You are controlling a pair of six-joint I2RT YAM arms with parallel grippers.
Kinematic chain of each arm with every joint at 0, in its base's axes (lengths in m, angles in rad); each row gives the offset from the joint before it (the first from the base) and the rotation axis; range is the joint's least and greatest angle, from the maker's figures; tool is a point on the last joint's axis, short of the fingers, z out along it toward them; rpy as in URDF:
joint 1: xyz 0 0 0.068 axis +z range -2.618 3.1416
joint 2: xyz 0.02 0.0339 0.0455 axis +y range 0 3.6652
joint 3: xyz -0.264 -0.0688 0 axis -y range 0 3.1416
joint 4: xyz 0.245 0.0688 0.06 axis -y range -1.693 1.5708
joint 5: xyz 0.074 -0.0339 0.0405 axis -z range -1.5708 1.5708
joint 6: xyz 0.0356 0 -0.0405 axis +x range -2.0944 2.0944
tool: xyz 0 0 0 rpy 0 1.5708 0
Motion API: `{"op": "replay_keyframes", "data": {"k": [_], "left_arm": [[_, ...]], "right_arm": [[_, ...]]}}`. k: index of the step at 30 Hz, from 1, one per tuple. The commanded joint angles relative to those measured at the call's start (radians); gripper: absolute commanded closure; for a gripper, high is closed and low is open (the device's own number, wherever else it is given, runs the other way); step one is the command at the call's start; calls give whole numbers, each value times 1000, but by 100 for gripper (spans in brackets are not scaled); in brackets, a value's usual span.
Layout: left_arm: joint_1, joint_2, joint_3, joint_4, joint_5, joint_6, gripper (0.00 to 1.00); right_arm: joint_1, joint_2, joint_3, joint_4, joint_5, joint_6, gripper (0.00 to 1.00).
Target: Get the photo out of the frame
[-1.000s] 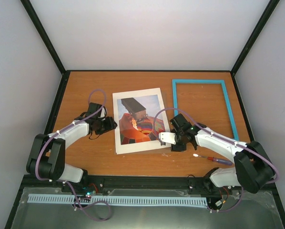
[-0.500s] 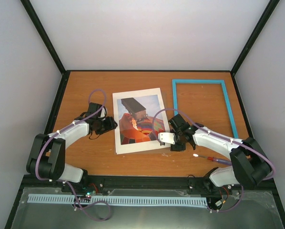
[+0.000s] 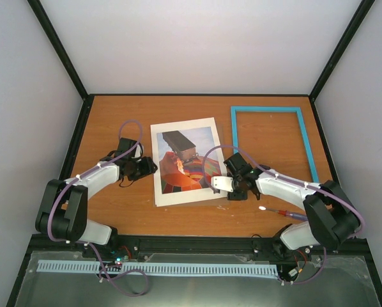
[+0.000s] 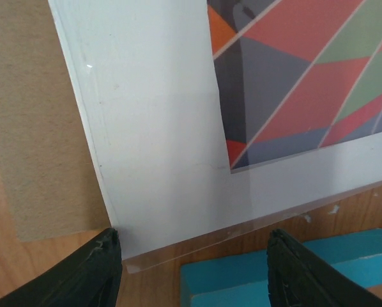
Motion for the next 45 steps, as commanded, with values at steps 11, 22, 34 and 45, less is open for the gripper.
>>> {"op": "replay_keyframes", "data": {"k": [11, 22, 34, 45], "left_arm": [[-6, 5, -1, 31, 8, -8, 40], [-7, -16, -26, 18, 1, -11, 40], [-6, 10, -30, 30, 18, -9, 40], [-6, 13, -30, 27, 10, -1, 40]], "right_arm": [[9, 113, 186, 162, 158, 200, 49], [9, 41, 144, 2, -60, 115, 43], [9, 61, 66, 61, 6, 81, 41], [10, 112, 89, 27, -39, 52, 40]]}}
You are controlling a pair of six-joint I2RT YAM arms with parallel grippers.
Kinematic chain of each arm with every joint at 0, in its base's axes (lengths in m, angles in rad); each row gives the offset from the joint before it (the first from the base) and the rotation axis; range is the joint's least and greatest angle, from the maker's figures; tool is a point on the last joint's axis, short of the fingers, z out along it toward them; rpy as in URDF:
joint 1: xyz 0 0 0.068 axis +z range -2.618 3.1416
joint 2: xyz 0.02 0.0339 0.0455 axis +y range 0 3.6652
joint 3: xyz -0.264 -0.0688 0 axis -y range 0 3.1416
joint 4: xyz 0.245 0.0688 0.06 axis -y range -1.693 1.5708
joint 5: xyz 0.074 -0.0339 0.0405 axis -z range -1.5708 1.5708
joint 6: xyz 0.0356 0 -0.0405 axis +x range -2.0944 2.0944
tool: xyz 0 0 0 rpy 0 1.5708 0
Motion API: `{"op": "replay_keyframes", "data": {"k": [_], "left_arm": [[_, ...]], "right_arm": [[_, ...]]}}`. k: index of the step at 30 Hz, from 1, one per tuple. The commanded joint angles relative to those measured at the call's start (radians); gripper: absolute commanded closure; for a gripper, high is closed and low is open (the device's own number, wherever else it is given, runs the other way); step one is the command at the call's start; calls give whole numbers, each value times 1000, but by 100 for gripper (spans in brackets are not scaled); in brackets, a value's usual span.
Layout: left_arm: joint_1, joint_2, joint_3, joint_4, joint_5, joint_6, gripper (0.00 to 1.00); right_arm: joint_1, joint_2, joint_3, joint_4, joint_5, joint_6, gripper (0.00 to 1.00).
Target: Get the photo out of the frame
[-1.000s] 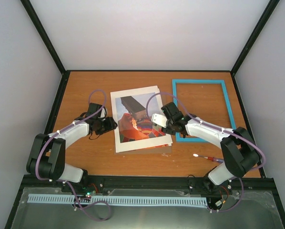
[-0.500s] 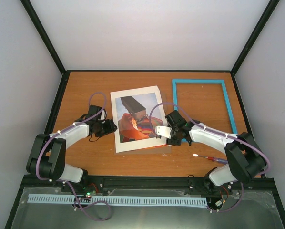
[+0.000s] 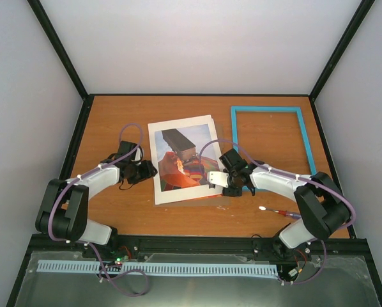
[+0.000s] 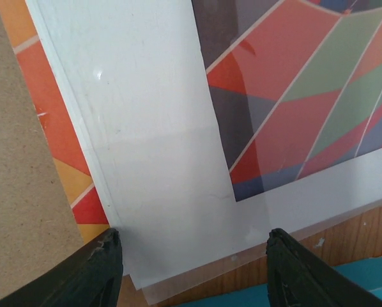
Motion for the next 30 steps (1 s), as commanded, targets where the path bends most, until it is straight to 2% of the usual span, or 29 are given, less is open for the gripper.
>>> {"op": "replay_keyframes", "data": {"k": [1, 10, 16, 21, 26, 30], "left_arm": [[-6, 13, 6, 22, 5, -1, 40], [-6, 27, 16, 31, -7, -9, 40], [-6, 16, 31, 21, -38, -21, 39], [-6, 22, 45, -14, -99, -31, 38], [0, 31, 60, -23, -201, -69, 36], [18, 100, 120, -14, -234, -72, 36]], "right_arm": [[7, 19, 24, -5, -15, -10, 40], [9, 85, 69, 62, 70, 75, 43], [7, 160, 143, 80, 75, 156, 44], [8, 217, 194, 75, 94, 196, 45], [8, 196, 186, 58, 63, 201, 45], [9, 184, 165, 56, 51, 203, 45]]}}
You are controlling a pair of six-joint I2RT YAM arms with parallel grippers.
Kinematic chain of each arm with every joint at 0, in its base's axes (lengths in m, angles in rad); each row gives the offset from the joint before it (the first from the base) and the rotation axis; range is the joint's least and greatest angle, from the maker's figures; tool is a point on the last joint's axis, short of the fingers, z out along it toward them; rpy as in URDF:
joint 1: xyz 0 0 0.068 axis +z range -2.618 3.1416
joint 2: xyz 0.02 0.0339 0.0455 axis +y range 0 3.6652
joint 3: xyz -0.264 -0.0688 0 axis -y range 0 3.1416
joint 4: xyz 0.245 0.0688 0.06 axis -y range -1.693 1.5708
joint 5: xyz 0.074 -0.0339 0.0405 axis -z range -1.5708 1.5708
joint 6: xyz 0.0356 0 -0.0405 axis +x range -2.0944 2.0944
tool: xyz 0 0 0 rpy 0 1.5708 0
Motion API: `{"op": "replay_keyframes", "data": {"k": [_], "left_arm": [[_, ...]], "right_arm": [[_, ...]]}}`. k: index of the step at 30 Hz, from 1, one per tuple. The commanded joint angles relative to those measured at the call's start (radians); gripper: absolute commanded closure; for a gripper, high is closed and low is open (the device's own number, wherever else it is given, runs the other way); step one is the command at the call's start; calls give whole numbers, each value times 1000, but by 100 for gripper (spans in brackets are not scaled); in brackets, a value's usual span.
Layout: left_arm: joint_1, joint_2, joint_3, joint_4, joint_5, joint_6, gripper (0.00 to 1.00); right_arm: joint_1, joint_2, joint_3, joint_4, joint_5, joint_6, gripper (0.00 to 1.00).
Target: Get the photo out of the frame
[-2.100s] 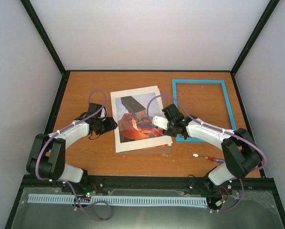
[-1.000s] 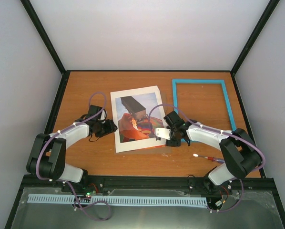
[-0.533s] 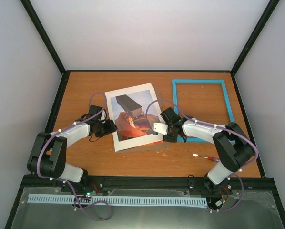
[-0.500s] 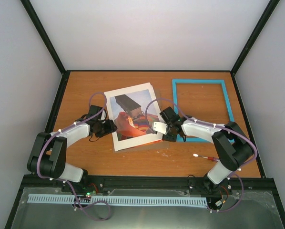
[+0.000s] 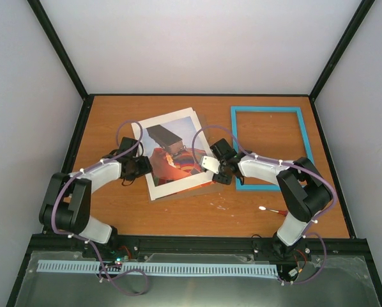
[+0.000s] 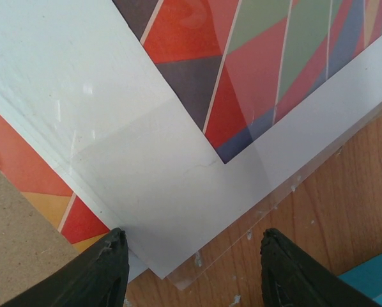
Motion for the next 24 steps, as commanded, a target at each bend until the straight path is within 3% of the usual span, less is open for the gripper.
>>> {"op": "replay_keyframes", "data": {"k": [1, 16, 24], "left_arm": [[23, 79, 95, 9, -77, -25, 36], [95, 256, 251, 155, 110, 5, 53], [96, 180, 247, 224, 152, -22, 66]], "right_arm": [[9, -9, -28, -7, -24, 19, 45], [7, 9, -43, -23, -67, 31, 45], [9, 23, -45, -25, -73, 36, 45]]}}
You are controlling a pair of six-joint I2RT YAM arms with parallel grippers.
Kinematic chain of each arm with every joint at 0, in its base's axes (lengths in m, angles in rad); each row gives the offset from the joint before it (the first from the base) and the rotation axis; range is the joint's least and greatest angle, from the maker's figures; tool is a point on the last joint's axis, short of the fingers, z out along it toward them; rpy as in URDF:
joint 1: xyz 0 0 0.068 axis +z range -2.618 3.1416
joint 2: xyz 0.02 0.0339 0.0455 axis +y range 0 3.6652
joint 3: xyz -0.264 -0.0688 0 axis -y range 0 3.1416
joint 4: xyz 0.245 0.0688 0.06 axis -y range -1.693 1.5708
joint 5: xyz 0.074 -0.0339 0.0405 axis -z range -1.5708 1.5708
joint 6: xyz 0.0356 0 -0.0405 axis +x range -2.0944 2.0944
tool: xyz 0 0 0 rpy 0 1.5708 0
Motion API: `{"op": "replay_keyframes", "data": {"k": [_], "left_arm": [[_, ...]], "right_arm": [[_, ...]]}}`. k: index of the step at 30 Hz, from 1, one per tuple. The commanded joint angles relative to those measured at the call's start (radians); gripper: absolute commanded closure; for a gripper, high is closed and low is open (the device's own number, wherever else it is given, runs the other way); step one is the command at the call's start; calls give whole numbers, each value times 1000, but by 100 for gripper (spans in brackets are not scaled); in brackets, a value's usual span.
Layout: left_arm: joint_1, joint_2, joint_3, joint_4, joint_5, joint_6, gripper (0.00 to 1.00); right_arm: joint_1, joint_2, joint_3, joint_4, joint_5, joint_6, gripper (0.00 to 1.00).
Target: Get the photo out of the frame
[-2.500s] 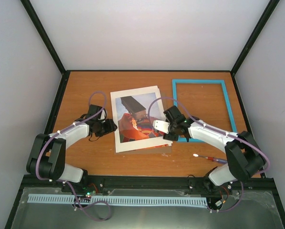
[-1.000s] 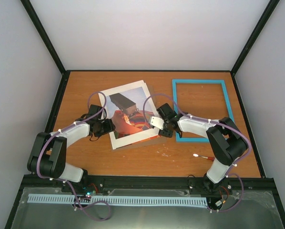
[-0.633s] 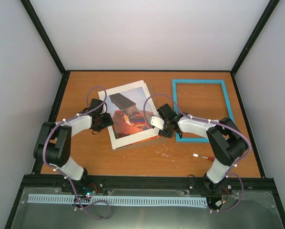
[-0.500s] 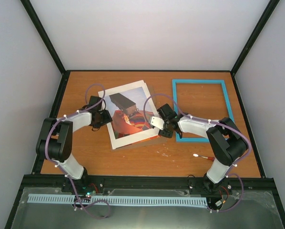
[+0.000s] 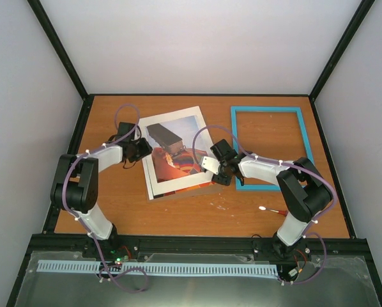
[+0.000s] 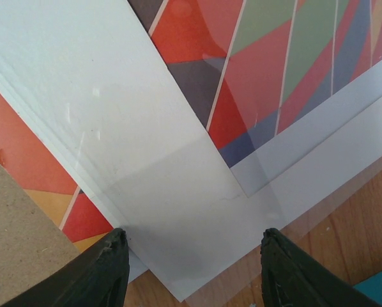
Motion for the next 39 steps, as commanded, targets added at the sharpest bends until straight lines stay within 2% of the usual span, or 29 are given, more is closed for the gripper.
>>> {"op": "replay_keyframes", "data": {"k": [1, 5, 7, 11, 14, 19, 29, 39], "left_arm": [[6, -63, 27, 90, 58, -9, 66], [6, -42, 48, 86, 104, 0, 67], [6, -33, 64, 30, 48, -13, 66], [15, -18, 69, -66, -105, -18, 49], [37, 14, 66, -80, -103, -12, 45], [40, 50, 61, -52, -92, -14, 45], [40, 89, 63, 20, 24, -5, 52], [40, -2, 20, 90, 45, -14, 57]], "right_arm": [[9, 27, -29, -38, -35, 11, 45], [8, 32, -24, -42, -36, 14, 45], [9, 30, -22, -46, -32, 17, 45], [8, 19, -27, -47, -35, 18, 45], [9, 27, -25, -58, -41, 23, 45], [7, 19, -20, -74, -49, 24, 45], [9, 22, -21, -90, -69, 26, 45], [8, -6, -8, -128, -46, 12, 45]]}}
